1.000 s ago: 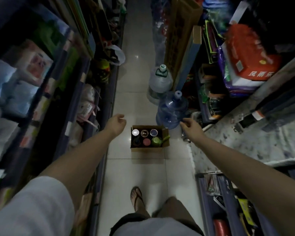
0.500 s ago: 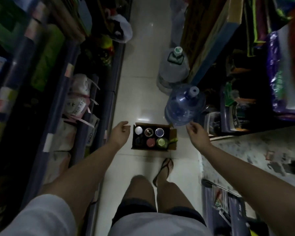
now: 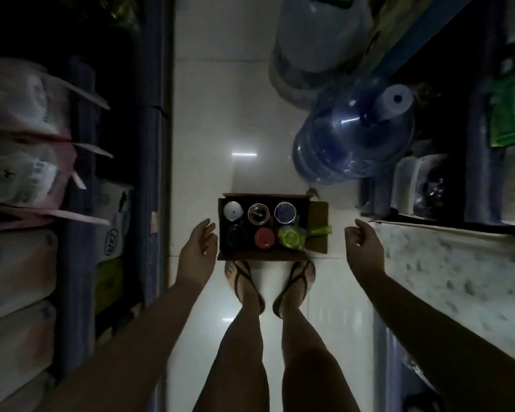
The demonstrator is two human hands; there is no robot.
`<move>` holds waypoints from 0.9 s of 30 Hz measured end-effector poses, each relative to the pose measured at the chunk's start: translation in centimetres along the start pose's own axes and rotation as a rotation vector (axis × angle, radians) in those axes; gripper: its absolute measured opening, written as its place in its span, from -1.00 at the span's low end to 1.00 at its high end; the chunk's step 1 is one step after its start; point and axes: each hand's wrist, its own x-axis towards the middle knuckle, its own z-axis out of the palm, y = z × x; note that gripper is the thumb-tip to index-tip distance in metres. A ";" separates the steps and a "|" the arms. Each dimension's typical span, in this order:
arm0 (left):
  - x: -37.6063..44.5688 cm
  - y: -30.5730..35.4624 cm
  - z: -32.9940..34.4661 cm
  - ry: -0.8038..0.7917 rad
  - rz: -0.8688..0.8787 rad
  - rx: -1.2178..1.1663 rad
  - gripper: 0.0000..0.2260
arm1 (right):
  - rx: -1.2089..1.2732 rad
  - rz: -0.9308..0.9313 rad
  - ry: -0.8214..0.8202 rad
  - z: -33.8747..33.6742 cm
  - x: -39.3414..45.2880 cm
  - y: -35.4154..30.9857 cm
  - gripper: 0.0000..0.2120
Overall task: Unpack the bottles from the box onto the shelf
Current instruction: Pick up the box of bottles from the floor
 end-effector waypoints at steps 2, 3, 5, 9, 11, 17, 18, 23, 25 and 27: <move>1.9 -2.2 1.0 0.012 -0.014 0.018 -0.60 | -0.032 0.008 -0.018 2.4 2.3 2.3 -0.59; 3.0 -3.4 1.4 0.018 -0.018 0.022 -0.59 | -0.044 0.008 -0.020 3.6 3.4 3.3 -0.58; 5.1 -6.0 2.2 0.024 -0.010 0.008 -0.56 | -0.059 0.003 -0.016 5.8 5.5 5.4 -0.58; 8.9 -9.7 4.1 0.033 -0.024 0.018 -0.53 | -0.086 0.001 -0.021 9.1 9.3 8.9 -0.56; 10.1 -10.9 5.1 0.032 -0.015 0.039 -0.52 | -0.094 0.012 -0.044 10.3 10.8 10.3 -0.54; 12.6 -13.7 7.8 0.025 0.038 0.017 -0.47 | -0.085 -0.018 -0.115 12.9 13.4 12.2 -0.47; 12.9 -13.9 8.1 0.023 0.067 0.033 -0.48 | -0.087 -0.031 -0.113 13.4 13.5 12.3 -0.53; 13.8 -15.0 9.2 0.090 0.129 0.096 -0.46 | 0.000 -0.067 -0.030 15.0 13.0 12.7 -0.63; 14.0 -15.7 9.1 0.114 0.119 0.112 -0.47 | 0.041 -0.068 0.034 15.4 13.2 13.3 -0.66; 14.2 -16.3 8.8 0.132 0.090 0.087 -0.47 | 0.113 -0.056 0.067 15.5 13.7 14.0 -0.66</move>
